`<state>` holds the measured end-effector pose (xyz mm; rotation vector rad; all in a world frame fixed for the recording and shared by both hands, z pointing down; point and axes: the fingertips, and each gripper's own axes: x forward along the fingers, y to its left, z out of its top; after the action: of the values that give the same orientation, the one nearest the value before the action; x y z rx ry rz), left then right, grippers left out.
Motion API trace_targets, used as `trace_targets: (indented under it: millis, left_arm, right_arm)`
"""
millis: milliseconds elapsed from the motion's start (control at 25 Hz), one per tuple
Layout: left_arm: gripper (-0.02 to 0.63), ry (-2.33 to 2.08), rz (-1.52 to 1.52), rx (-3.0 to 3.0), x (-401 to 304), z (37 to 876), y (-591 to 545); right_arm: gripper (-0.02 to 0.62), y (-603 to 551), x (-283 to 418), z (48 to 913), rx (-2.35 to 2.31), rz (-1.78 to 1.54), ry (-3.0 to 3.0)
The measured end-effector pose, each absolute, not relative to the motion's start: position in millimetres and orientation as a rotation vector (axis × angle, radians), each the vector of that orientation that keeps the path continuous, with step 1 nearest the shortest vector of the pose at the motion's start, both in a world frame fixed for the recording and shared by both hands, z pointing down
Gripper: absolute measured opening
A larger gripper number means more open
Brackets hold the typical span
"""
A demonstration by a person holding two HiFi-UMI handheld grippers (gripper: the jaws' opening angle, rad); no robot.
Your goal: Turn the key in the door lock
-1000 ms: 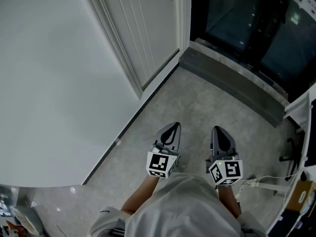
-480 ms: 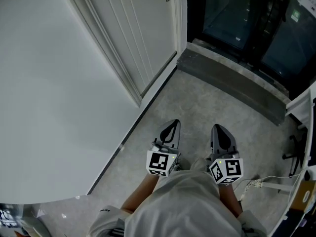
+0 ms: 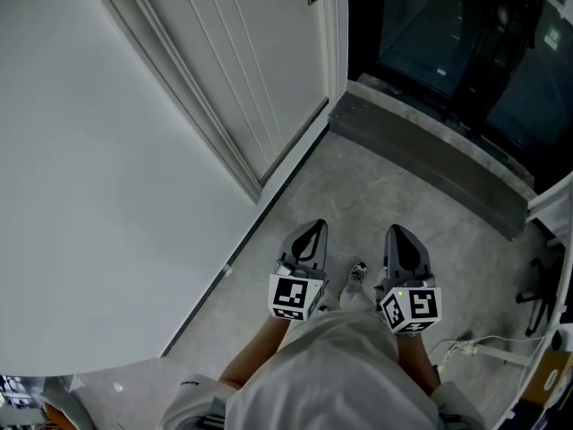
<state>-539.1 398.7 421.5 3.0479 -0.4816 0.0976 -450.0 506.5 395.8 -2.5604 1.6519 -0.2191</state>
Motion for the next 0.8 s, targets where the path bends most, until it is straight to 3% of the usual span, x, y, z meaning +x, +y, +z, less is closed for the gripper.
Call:
trace_targets:
  millis: [800]
  left_arm:
    - [0.009, -0.647, 0.075, 3.01, -350, 422, 302]
  right_arm:
    - [-0.006, 410, -250, 401, -2.49, -0.253, 1.785]
